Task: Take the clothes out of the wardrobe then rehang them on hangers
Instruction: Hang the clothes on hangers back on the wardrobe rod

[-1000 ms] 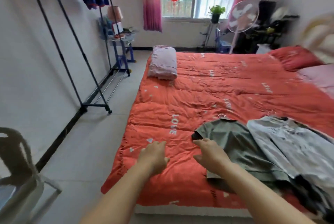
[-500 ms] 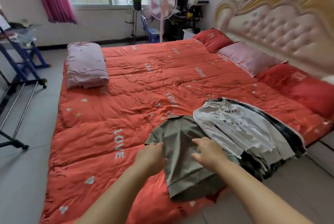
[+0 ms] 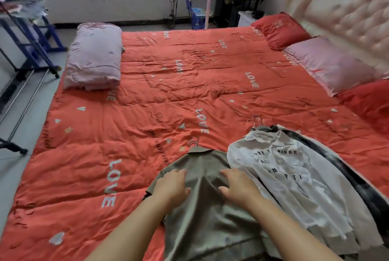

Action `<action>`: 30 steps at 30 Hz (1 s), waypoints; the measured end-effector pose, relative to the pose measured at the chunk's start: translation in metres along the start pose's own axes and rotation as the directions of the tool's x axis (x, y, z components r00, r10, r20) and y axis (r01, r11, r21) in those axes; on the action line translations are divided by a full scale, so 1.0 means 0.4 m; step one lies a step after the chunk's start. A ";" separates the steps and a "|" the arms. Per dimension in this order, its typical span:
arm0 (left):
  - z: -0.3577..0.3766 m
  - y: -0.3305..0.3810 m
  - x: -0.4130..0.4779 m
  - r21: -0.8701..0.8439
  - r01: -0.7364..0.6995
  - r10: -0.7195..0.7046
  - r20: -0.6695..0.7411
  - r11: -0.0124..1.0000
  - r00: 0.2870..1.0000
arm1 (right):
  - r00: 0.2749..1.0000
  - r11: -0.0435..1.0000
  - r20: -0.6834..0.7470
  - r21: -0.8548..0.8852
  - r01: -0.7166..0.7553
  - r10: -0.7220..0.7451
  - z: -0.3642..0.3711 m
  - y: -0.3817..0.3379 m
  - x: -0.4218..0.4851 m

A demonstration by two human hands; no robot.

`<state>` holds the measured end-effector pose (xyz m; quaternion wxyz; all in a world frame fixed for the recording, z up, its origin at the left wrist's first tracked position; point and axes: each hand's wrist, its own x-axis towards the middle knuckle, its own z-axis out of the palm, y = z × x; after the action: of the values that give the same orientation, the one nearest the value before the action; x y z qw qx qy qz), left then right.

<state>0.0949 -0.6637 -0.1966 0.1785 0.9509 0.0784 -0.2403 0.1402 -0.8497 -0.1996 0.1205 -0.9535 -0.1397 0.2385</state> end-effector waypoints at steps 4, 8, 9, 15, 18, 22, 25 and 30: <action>0.013 0.031 0.177 -0.047 0.091 -0.091 0.015 0.995 0.996 | 0.995 0.998 0.084 -0.020 0.061 -0.059 -0.008 0.080 0.207; 0.052 0.015 0.326 -0.072 0.161 -0.159 0.035 0.984 0.987 | 0.981 0.994 0.173 -0.045 0.101 -0.092 0.026 0.127 0.409; 0.066 0.005 0.360 -0.076 0.176 -0.173 0.043 0.981 0.984 | 0.976 0.992 0.191 -0.049 0.114 -0.103 0.040 0.132 0.458; 0.154 -0.064 0.532 -0.104 0.225 -0.223 0.024 0.969 0.974 | 0.967 0.987 0.199 -0.005 0.163 -0.158 0.147 0.112 0.733; 0.195 -0.095 0.597 -0.127 0.241 -0.241 0.012 0.962 0.970 | 0.966 0.985 0.198 0.009 0.171 -0.169 0.204 0.091 0.836; 0.242 -0.120 0.654 -0.147 0.251 -0.254 -0.005 0.957 0.967 | 0.963 0.993 0.240 0.036 0.113 -0.119 0.271 0.074 0.912; 0.268 -0.133 0.671 -0.171 0.247 -0.253 -0.018 0.954 0.967 | 0.971 0.988 0.229 0.153 0.033 -0.068 0.292 0.063 0.939; 0.278 -0.146 0.669 -0.172 0.252 -0.271 -0.096 0.952 0.958 | 0.990 0.904 0.139 0.423 -0.056 -0.004 0.262 0.041 0.932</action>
<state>0.2669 -0.6345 -0.4352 0.2150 0.9274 0.2333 -0.1981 0.4082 -0.7271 -0.4512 0.3128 -0.8874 -0.0794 0.3292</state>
